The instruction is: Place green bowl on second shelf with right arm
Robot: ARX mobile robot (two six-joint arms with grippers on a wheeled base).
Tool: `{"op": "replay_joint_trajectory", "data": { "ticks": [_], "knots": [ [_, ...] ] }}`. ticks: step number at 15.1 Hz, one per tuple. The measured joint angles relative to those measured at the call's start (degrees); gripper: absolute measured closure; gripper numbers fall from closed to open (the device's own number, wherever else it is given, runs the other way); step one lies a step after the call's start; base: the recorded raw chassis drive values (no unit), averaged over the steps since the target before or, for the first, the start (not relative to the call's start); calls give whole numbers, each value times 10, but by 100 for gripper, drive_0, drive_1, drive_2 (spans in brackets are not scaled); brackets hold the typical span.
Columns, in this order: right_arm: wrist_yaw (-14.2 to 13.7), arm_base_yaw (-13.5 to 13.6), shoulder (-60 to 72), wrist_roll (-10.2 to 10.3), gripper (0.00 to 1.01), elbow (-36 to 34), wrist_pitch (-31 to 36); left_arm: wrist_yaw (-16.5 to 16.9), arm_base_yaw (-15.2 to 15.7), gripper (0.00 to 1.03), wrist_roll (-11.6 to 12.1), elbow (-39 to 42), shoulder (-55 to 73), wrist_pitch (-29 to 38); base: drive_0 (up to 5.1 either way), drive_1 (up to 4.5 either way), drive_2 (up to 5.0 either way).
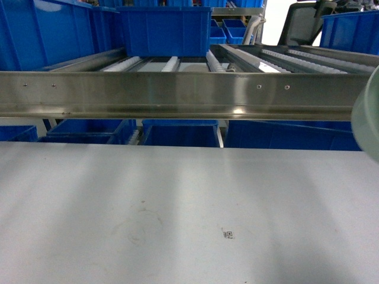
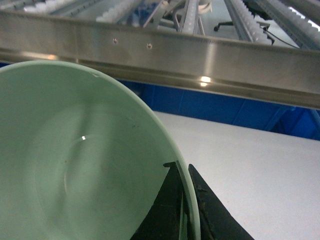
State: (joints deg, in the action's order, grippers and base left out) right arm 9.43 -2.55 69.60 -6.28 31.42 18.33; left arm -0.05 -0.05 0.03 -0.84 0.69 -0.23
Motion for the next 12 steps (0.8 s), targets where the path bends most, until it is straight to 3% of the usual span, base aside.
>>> {"op": "replay_joint_trajectory", "data": {
  "ticks": [3, 6, 9, 12],
  "knots": [
    [11, -17, -120, 36, 99, 0, -61, 0, 0, 5, 0, 0, 0, 0, 0, 0, 0],
    [43, -28, -215, 62, 99, 0, -117, 0, 0, 5, 0, 0, 0, 0, 0, 0, 0],
    [52, -43, -249, 82, 99, 1, -134, 0, 0, 5, 0, 0, 0, 0, 0, 0, 0],
    [54, -43, -249, 89, 99, 1, -136, 0, 0, 5, 0, 0, 0, 0, 0, 0, 0]
  ]
}}
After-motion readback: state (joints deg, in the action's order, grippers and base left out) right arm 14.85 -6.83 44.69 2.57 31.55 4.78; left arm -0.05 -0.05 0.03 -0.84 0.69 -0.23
